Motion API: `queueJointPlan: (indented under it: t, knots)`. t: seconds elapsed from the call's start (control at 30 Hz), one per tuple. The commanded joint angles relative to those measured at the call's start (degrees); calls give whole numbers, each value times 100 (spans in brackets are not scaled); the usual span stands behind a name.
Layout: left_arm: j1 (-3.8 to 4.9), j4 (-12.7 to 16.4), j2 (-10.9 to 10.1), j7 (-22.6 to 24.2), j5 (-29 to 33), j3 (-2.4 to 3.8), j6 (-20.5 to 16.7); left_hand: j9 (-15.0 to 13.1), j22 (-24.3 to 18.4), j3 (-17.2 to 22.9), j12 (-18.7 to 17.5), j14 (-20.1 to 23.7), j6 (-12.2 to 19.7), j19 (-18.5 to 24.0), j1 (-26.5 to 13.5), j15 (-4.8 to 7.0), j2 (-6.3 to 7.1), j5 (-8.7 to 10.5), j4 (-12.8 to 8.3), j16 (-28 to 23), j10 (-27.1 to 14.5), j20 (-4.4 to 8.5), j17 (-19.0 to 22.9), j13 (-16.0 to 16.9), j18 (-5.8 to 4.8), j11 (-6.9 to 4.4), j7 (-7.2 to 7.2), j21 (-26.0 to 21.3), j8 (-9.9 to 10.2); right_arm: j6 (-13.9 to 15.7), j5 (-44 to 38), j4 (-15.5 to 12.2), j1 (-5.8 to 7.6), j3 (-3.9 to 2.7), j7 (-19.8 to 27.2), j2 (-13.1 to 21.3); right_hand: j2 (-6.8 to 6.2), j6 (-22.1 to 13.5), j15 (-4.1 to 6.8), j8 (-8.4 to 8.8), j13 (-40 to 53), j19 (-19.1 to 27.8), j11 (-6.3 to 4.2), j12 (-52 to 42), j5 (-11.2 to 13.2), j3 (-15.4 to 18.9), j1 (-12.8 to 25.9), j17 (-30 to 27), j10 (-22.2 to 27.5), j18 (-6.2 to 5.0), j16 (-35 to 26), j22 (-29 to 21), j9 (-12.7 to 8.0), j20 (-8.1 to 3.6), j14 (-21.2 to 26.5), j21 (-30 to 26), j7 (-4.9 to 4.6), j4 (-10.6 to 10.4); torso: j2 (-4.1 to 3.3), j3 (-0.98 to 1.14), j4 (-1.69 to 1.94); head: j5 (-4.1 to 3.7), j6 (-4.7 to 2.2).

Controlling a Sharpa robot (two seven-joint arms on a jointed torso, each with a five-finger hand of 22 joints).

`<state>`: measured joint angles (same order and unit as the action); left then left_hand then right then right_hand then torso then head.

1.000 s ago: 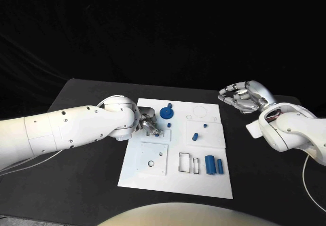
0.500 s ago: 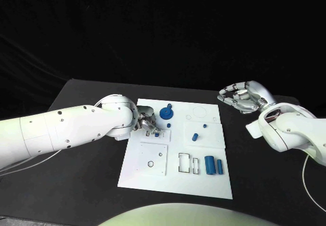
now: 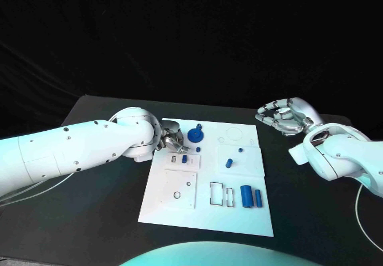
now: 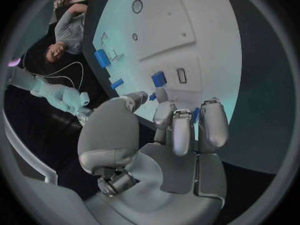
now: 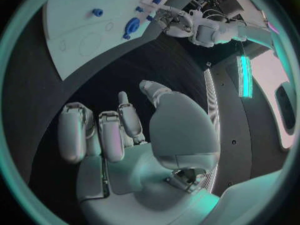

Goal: Assemble the parts on the task board

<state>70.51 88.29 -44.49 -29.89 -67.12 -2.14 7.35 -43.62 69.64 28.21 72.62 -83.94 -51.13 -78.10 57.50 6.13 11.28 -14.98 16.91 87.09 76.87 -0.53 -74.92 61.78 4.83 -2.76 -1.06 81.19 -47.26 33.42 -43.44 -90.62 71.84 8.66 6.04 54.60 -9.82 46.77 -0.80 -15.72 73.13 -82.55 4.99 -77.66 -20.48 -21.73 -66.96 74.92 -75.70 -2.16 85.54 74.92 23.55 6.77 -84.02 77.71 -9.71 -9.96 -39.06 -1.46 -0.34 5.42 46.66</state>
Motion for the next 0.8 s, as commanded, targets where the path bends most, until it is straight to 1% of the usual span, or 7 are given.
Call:
queueJointPlan:
  t: [0.03, 0.1, 0.2, 0.33, 0.37, 0.6, 0.8]
  knots:
    - [105, -112, 12, 27, 227, 38, -65, 172, -8, -64, -57, -468, 178, 30, 93, -96, 11, -3, -13, 23, -74, -58, -985, -84, -49, 82, -102, -37, 291, -71, -43, 9, -12, 0, 51, -13, -18, -51, 20, -26, -5, 39, -4, 20, 39, 31, 6, 234, 23, -119, -36, 629, 9, -17, -298, -26, -7, -11, 11, 7, -2, 15, -36]
    - [162, -193, 17, 35, 277, 60, -47, 203, -13, -79, -59, -468, 177, 33, 108, -110, 15, -1, -13, 24, -80, -72, -986, -89, -48, 97, -119, -39, 336, -73, -44, 13, -16, 0, 50, -16, -18, -51, 20, -26, -5, 39, -4, 20, 39, 31, 6, 234, 23, -119, -36, 629, 9, -17, -298, -26, -7, -11, 10, 9, -12, 25, -54]
    - [259, -367, 34, 49, 336, 87, 11, 376, -36, -180, -75, -467, 244, 49, 124, -175, 20, 7, -11, 23, -112, -135, -984, -126, -42, 175, -209, -56, 586, -74, -43, 17, -22, 0, 48, -19, -18, -51, 20, -26, -5, 39, -4, 20, 39, 31, 6, 234, 23, -119, -36, 629, 9, -17, -298, -26, -7, -11, -2, 3, -12, 18, -73]
    - [322, -562, 56, 58, 349, 101, 112, 440, -71, -244, -104, -466, 245, 72, 126, -202, 24, 17, -8, 23, -146, -162, -982, -176, -33, 203, -240, -75, 669, -74, -42, 17, -25, 0, 42, -16, -15, -51, 20, -27, -3, 38, -4, 18, 37, 33, 6, 236, 21, -119, -35, 630, 10, -17, -299, -25, -7, -15, -12, -2, -6, 15, -86]
    - [333, -615, 63, 60, 330, 103, 138, 477, -69, -271, -113, -466, 272, 72, 130, -216, 16, 19, -8, 22, -159, -176, -981, -191, -33, 220, -261, -75, 725, -74, -42, 17, -26, 0, 41, -15, -15, -51, 20, -27, -3, 38, -4, 18, 37, 33, 6, 236, 21, -119, -35, 630, 10, -17, -299, -25, -7, -15, -14, -3, -3, 13, -91]
    - [367, -932, 153, 61, 190, 105, 302, 517, -72, -320, -121, -466, 277, 75, 133, -234, 21, 27, -7, 23, -172, -194, -981, -207, -31, 239, -280, -79, 778, -75, -41, 16, -27, 0, 35, -11, -15, -51, 20, -27, -3, 38, -4, 18, 37, 33, 6, 236, 21, -119, -35, 630, 10, -17, -299, -25, -7, -15, -13, -5, 12, 31, -100]
    - [370, -1214, 306, 46, 155, 80, 457, 534, -82, -345, -133, -465, 272, 82, 124, -241, 15, 30, -3, 22, -187, -202, -980, -227, -29, 247, -288, -84, 798, -74, -41, 14, -29, 0, 36, -15, -9, -52, 21, -30, -3, 40, -5, 18, 33, 35, 3, 238, 21, -120, -35, 627, 11, -18, -299, -29, -6, -18, -18, -14, -3, 56, -97]
